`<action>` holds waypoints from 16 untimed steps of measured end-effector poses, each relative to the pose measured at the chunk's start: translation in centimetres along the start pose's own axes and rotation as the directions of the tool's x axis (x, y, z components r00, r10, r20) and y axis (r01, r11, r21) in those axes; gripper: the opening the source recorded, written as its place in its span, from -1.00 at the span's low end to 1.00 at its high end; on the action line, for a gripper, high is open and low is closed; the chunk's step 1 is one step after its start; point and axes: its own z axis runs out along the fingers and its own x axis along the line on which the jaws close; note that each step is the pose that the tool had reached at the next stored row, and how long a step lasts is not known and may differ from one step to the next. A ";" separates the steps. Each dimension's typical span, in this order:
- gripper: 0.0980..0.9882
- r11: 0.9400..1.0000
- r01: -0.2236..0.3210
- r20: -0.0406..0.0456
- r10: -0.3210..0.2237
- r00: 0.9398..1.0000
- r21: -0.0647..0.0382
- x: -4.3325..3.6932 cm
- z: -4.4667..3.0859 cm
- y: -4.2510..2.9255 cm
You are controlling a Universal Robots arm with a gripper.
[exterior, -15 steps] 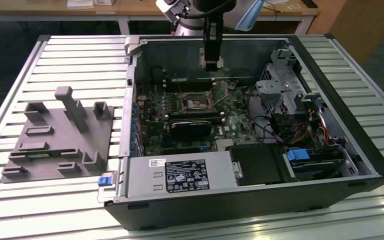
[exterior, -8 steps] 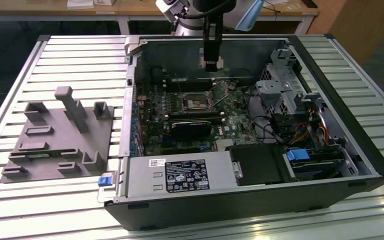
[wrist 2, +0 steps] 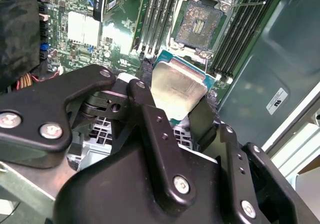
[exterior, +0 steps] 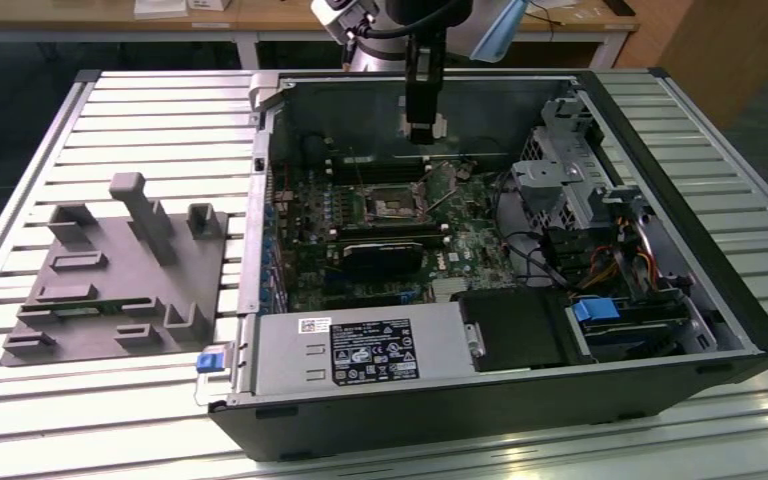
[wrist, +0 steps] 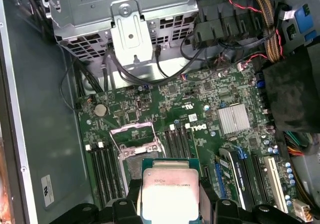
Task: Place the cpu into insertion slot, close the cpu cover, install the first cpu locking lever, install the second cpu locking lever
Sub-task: 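Place the cpu into insertion slot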
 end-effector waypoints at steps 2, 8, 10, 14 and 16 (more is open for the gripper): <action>0.00 1.000 -0.006 0.001 0.006 1.000 0.000 0.00 0.02 0.00; 0.00 1.000 -0.022 0.002 0.022 1.000 0.000 0.00 0.09 -0.01; 0.00 1.000 -0.028 0.002 0.028 1.000 0.000 0.00 0.13 -0.01; 0.00 0.999 -0.044 0.004 0.044 0.999 -0.001 0.00 0.24 -0.02; 0.00 0.999 -0.051 0.005 0.051 0.999 -0.001 0.00 0.31 -0.03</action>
